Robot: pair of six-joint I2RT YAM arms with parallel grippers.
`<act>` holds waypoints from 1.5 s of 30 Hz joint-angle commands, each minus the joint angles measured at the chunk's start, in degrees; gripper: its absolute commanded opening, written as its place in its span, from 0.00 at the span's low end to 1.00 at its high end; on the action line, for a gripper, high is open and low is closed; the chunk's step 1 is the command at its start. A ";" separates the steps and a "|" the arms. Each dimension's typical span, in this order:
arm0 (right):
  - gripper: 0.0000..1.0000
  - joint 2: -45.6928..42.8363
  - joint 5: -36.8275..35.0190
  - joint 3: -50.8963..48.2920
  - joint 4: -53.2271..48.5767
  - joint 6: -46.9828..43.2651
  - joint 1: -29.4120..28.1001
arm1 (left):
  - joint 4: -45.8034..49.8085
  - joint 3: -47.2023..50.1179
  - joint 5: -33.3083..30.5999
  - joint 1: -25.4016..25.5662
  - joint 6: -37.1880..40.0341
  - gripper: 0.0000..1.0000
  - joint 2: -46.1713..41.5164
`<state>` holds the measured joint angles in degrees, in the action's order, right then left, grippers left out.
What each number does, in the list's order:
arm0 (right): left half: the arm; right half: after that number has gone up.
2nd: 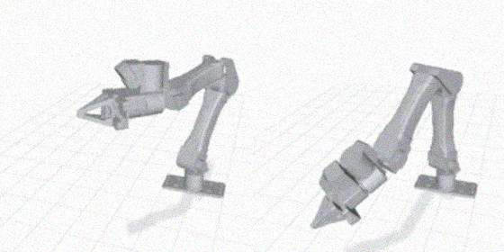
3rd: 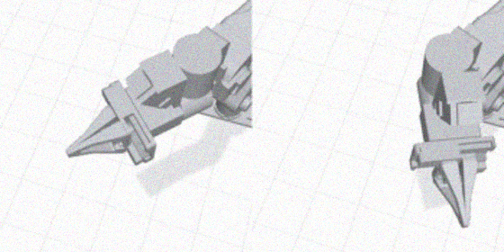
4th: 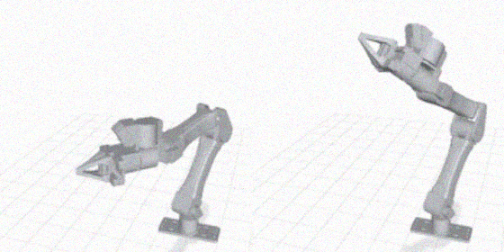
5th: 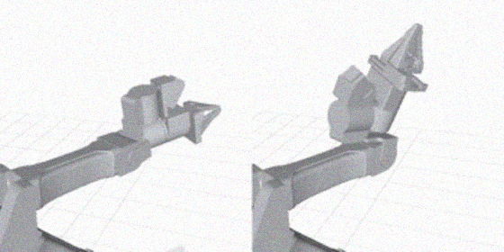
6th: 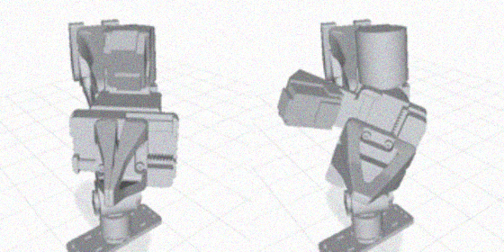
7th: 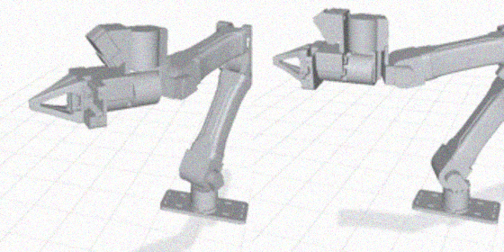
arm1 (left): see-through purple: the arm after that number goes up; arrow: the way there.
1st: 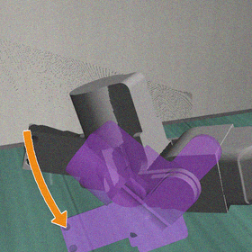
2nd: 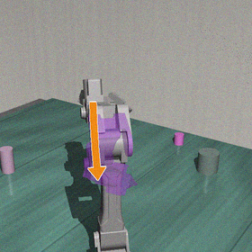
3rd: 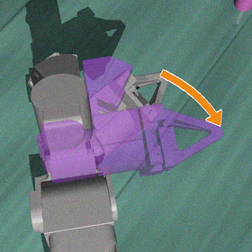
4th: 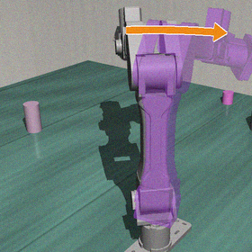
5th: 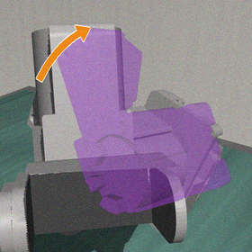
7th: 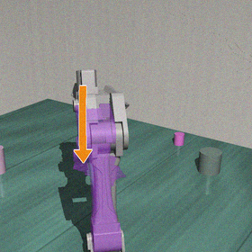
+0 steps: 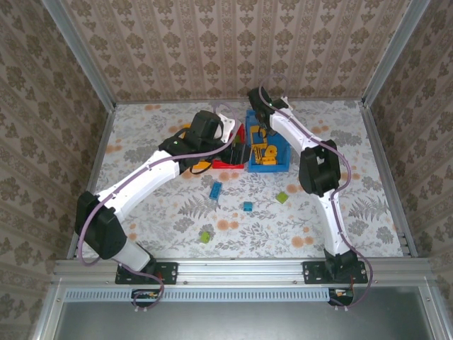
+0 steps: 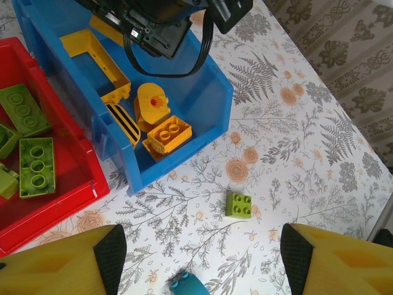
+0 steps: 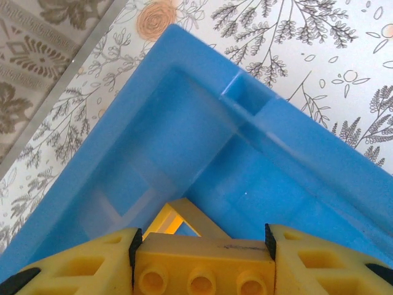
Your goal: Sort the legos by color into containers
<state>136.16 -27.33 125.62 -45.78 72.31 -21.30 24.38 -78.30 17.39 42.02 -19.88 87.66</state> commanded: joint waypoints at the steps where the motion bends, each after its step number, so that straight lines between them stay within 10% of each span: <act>1: 0.51 2.42 -3.06 3.41 -4.61 6.38 0.47 | 0.45 -0.67 1.35 0.12 1.89 0.70 -1.18; 11: 0.71 4.21 -1.89 9.00 -6.59 8.63 -0.06 | 1.37 1.51 -0.10 -0.07 1.85 0.71 -3.53; 24: 0.72 -8.17 -5.02 4.45 0.04 -2.24 -4.12 | 8.60 11.59 -4.20 -1.27 3.54 0.74 -7.01; 31: 0.71 -31.67 -3.69 -27.81 20.82 -19.05 -5.78 | 10.69 18.00 -6.78 -1.93 2.24 0.80 -6.27; 37: 0.71 -52.55 15.20 -59.68 41.24 -40.94 -7.29 | 9.97 18.76 -8.22 -2.45 -0.05 0.80 -2.01; 45: 0.75 -69.11 35.07 -80.43 42.28 -43.76 -10.89 | 10.27 15.36 -11.22 -2.46 -1.65 0.77 8.28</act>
<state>70.63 -2.42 47.88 -7.86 32.16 -31.07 33.23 -60.71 8.88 39.99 -19.90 93.47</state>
